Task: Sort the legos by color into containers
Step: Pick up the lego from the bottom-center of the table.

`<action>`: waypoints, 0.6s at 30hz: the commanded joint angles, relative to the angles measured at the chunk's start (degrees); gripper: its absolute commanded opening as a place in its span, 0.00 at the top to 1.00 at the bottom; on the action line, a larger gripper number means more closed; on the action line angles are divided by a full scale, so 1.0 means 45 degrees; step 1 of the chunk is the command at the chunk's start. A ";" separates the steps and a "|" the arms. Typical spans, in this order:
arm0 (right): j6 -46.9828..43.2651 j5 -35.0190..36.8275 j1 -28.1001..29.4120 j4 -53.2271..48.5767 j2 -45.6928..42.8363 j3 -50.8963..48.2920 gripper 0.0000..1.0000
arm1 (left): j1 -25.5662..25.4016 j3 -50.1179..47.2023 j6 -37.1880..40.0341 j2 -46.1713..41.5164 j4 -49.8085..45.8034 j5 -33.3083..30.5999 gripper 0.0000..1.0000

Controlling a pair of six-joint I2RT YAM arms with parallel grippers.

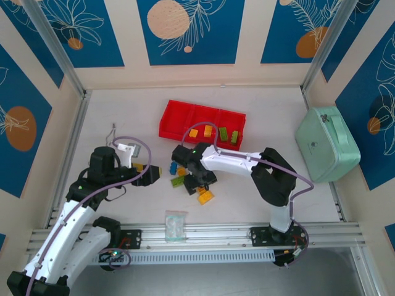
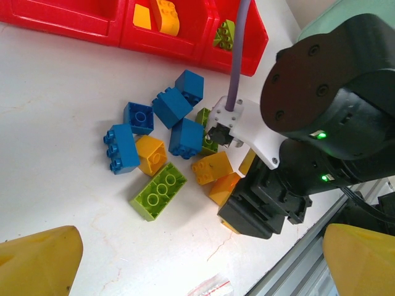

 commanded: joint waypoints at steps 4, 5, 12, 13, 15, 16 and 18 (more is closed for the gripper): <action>-0.0155 -0.0367 -0.0099 -0.0115 0.0766 0.0407 0.41 | -0.0138 -0.0148 0.0178 -0.0010 0.0043 0.0077 0.01; -0.0170 -0.0349 -0.0083 -0.0140 0.0807 0.0428 0.43 | -0.0136 -0.0157 0.0172 -0.0005 0.0043 0.0082 0.01; -0.0235 -0.0400 -0.0122 -0.0505 0.0687 0.0819 0.69 | -0.0136 -0.0156 0.0173 0.0055 0.0062 0.0091 0.01; -0.0294 -0.0458 -0.0122 -0.0644 0.0612 0.0985 0.72 | -0.0136 -0.0157 0.0174 0.0048 0.0060 0.0086 0.01; -0.0356 -0.0534 -0.0139 -0.0790 0.0323 0.1262 0.75 | -0.0136 -0.0157 0.0173 0.0043 0.0062 0.0101 0.01; -0.0408 -0.0605 -0.0193 -0.0825 0.0146 0.1387 0.76 | -0.0145 -0.0157 0.0174 0.0035 0.0062 0.0092 0.01; -0.0548 -0.0896 -0.0424 -0.0700 -0.0280 0.1596 0.77 | -0.0136 -0.0148 0.0195 0.0024 0.0062 0.0097 0.00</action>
